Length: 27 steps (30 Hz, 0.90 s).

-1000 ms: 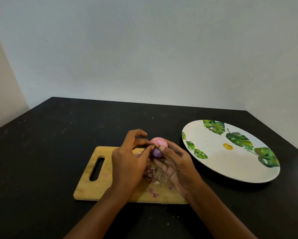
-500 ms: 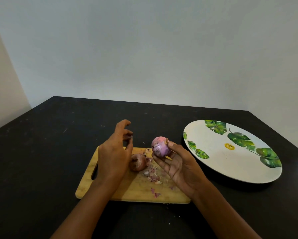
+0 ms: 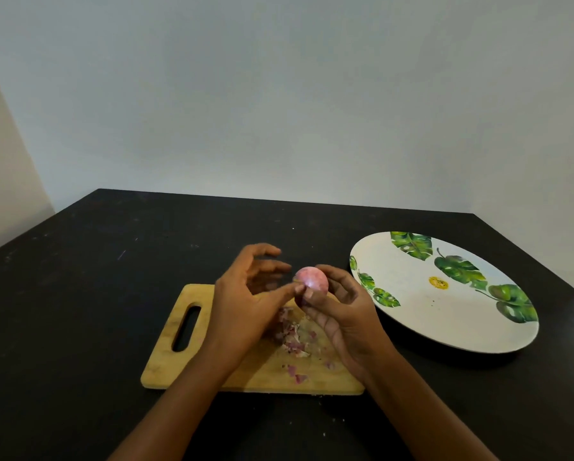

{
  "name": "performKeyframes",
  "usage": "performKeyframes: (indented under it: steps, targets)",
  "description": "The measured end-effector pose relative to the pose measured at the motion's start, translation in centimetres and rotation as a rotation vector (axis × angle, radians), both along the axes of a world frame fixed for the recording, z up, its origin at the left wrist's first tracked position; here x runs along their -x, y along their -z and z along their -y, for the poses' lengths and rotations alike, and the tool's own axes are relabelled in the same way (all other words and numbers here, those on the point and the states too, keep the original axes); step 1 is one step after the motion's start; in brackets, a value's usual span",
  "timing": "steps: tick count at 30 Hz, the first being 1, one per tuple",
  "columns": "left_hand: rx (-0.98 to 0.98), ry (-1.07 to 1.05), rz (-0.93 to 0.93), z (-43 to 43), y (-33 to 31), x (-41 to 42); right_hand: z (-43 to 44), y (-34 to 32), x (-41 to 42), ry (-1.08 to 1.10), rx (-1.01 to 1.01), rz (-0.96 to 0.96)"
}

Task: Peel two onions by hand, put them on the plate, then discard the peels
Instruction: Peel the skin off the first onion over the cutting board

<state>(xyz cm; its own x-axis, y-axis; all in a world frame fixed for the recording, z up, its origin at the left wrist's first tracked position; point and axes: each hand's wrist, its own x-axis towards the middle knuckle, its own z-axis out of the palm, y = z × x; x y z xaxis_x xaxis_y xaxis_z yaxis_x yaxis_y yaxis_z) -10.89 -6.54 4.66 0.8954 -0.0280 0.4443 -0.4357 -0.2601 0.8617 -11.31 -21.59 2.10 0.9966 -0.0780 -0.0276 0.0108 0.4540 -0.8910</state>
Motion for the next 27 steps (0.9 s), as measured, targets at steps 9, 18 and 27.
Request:
performKeyframes:
  steps: [9, 18, 27]
  targets:
    - [-0.079, -0.066, 0.059, 0.5, 1.0, -0.1, -0.3, -0.4, 0.7, 0.023, 0.177, 0.112]
    - [-0.123, -0.124, 0.169, 1.0, 1.4, 0.4, -0.8, 0.2, 0.8, 0.088, 0.479, 0.213]
    - [-0.042, -0.132, 0.151, 1.2, 1.5, 0.4, -0.9, 0.2, 0.8, 0.029, 0.383, 0.217]
